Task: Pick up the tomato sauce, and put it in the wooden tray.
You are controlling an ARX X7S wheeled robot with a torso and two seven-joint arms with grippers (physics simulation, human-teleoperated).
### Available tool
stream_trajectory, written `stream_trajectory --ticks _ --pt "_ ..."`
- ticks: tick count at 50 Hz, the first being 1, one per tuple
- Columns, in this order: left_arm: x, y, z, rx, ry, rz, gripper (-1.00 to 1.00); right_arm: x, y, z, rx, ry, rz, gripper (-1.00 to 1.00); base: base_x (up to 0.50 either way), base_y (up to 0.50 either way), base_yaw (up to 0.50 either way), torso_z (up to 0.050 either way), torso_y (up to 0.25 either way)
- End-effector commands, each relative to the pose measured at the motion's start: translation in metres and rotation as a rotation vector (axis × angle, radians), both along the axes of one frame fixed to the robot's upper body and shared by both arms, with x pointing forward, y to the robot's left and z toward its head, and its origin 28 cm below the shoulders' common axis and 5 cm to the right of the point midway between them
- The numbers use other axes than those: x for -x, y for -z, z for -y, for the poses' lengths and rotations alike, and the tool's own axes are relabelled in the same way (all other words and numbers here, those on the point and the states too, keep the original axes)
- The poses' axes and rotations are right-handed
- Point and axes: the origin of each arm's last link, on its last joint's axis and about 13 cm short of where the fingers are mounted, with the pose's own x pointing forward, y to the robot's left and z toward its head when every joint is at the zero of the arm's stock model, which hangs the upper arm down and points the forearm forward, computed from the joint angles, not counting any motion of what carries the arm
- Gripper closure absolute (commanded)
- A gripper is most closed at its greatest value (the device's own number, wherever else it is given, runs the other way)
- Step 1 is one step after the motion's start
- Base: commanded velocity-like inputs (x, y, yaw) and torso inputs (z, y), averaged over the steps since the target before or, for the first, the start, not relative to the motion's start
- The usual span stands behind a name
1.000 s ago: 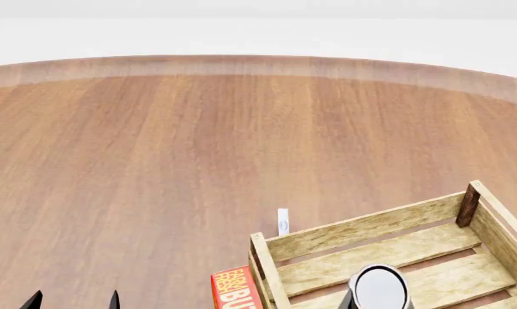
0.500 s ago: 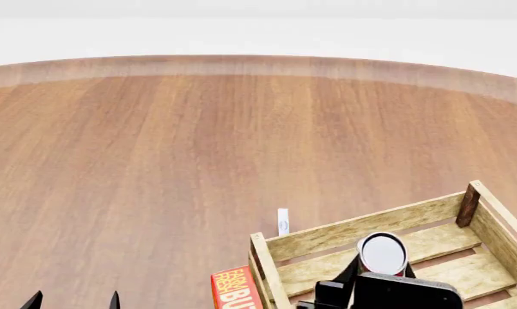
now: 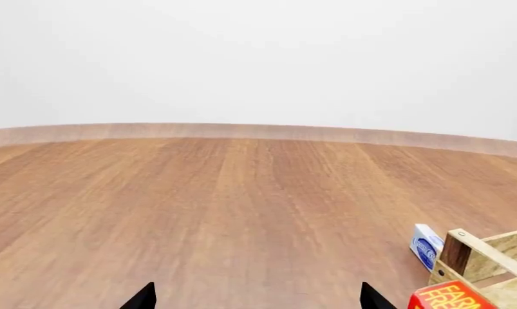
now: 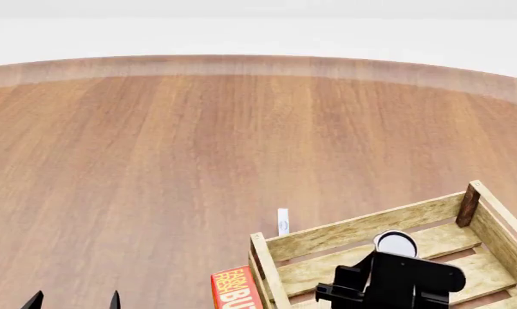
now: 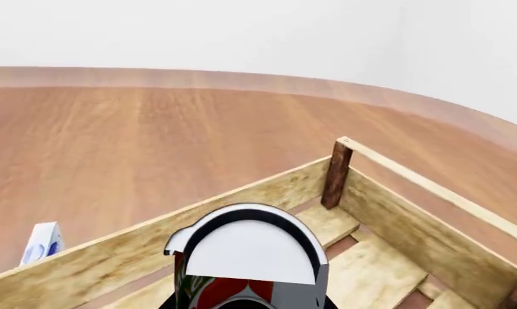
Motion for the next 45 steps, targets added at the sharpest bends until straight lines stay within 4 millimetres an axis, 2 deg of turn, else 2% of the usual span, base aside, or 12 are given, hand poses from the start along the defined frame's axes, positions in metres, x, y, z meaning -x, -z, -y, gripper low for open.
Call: stream_trajectory --ticks 1,17,35,45 --pt "0.0 0.0 0.0 0.0 0.001 0.001 -1.0 -0.012 0.011 0.01 0.021 0.039 -0.028 1.0 0.0 0.0 0.0 0.0 0.0" --pt "0.0 0.0 0.0 -0.002 0.001 0.001 -1.0 -0.015 0.017 0.01 0.02 0.046 -0.046 1.0 0.0 0.0 0.0 0.0 0.0" --pt "0.001 0.0 0.0 0.0 0.0 0.0 -1.0 -0.022 0.036 0.012 0.04 0.054 -0.143 1.0 0.0 0.0 0.0 0.0 0.001" --pt "0.0 0.0 0.0 -0.001 0.0 0.0 -1.0 -0.019 0.041 0.013 0.042 0.056 -0.163 1.0 0.0 0.0 0.0 0.0 0.0"
